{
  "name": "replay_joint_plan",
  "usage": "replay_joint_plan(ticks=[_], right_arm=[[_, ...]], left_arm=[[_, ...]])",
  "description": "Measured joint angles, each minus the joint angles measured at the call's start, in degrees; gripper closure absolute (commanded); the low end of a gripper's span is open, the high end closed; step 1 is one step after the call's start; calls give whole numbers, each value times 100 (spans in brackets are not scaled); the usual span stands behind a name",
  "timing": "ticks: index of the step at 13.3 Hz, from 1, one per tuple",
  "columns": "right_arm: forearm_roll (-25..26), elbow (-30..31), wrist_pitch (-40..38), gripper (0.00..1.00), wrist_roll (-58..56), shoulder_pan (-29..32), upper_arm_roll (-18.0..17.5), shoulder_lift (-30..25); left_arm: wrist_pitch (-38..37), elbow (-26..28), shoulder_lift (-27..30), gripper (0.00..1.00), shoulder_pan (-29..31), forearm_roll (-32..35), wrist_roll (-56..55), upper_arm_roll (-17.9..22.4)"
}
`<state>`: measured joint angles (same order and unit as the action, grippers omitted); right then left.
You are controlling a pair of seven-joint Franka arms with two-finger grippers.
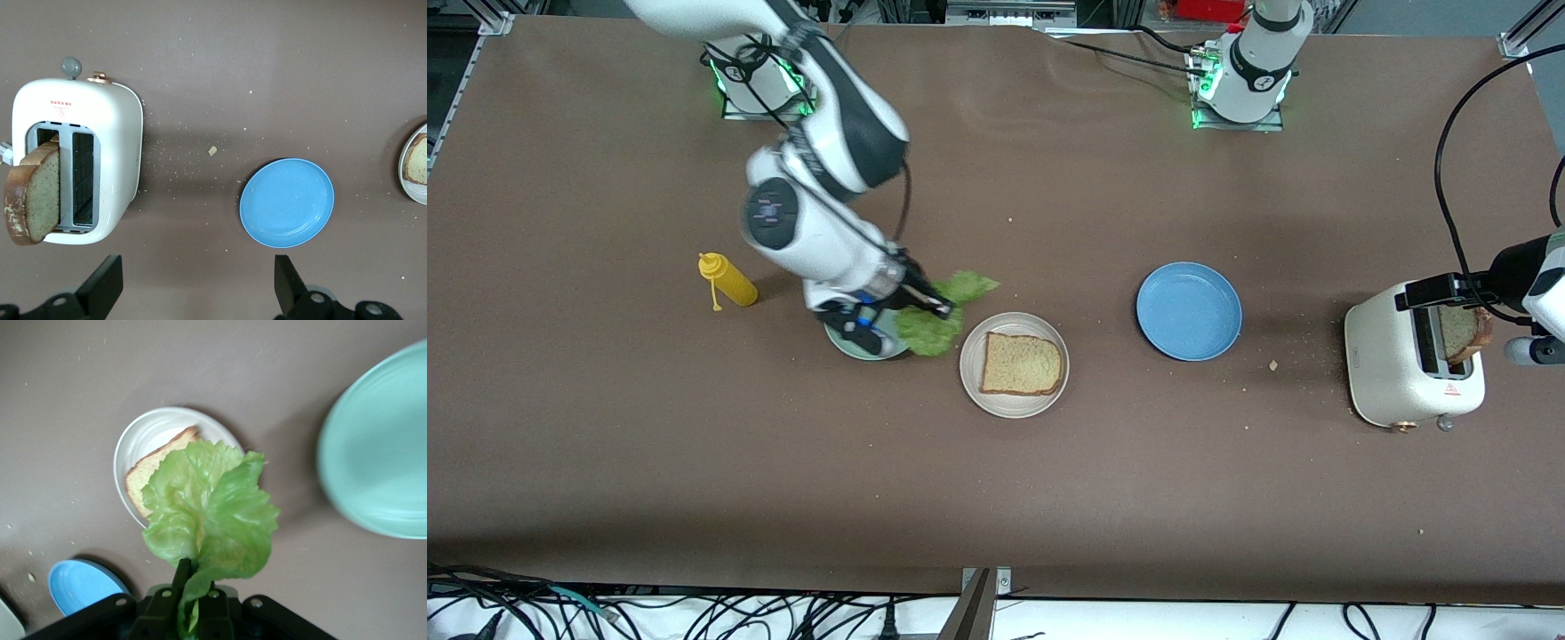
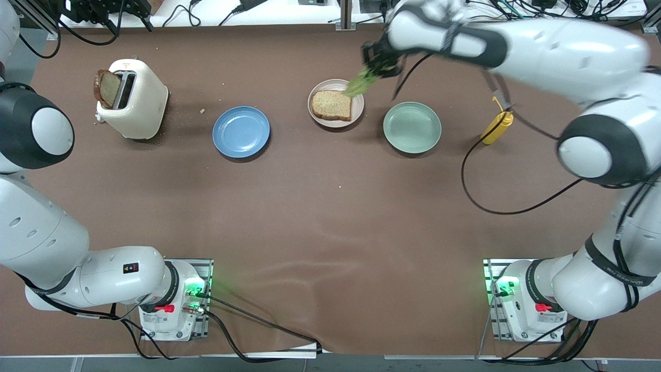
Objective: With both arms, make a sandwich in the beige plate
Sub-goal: 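Lift the lettuce leaf and carry it toward the beige plate, then lower the lettuce leaf onto the toast with the right gripper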
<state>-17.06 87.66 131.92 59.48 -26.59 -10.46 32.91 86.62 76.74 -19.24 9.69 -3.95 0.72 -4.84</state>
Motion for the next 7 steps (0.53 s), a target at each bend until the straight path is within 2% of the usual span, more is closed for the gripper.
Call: replay_joint_plan(ticks=[3, 7], right_arm=[[6, -55, 1312, 100, 476, -493, 4, 832], [184, -168, 1812, 100, 516, -599, 8, 1328]], left_arm=[[0, 2, 0, 0, 0, 0, 0, 0], [1, 2, 0, 0, 0, 0, 0, 0]])
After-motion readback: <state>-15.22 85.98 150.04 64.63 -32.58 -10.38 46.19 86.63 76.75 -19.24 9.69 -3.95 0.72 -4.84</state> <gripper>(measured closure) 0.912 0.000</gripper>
